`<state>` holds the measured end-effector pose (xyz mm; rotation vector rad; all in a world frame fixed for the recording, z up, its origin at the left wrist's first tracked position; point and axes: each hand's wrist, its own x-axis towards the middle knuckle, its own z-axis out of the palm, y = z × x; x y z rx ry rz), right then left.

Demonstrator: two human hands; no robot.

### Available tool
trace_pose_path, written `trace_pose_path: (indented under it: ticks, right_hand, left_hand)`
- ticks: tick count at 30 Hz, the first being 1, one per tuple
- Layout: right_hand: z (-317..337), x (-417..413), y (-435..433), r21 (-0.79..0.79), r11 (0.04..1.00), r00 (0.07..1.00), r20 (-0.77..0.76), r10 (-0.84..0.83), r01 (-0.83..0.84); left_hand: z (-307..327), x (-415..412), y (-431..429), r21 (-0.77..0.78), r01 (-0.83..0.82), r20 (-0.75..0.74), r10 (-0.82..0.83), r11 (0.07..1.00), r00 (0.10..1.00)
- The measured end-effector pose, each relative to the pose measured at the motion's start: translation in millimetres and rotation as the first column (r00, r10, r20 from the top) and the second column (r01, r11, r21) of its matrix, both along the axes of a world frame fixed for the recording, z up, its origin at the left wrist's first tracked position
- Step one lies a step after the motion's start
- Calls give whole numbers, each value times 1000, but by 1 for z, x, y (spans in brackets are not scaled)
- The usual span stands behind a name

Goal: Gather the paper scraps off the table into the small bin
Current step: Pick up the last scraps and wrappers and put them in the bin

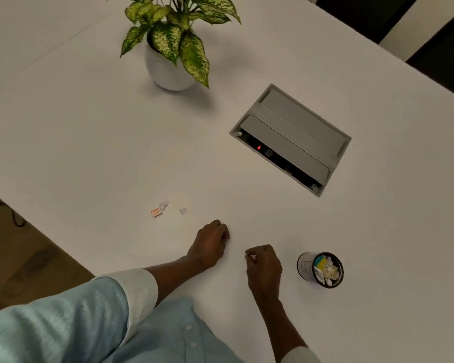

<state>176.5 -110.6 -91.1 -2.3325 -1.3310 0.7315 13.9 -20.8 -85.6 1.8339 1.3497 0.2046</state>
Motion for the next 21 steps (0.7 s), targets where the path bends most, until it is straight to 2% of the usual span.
trace_pose_path:
  ticks: [5,8,11,15,21]
  right_hand:
    - [27,41,-24,165,939,952,-97,-290,303]
    - [42,68,-33,256,870,907,-89,-412,421]
    - [52,92,-43,318,797,851,-72,-520,513]
    - [58,119,-53,303,763,808,-45,-587,571]
    - [61,131,-68,339,765,811,11,-585,548]
  left_hand:
    - [33,70,-6,60,92,149,-100,994,984]
    - [51,114,-13,107,162,226,-182,981,957]
    - [63,154,-20,143,259,237,-287,955,928]
    - [70,195,-28,159,391,189,-417,906,889]
    - [64,223,-35,162,520,138,-541,839,829]
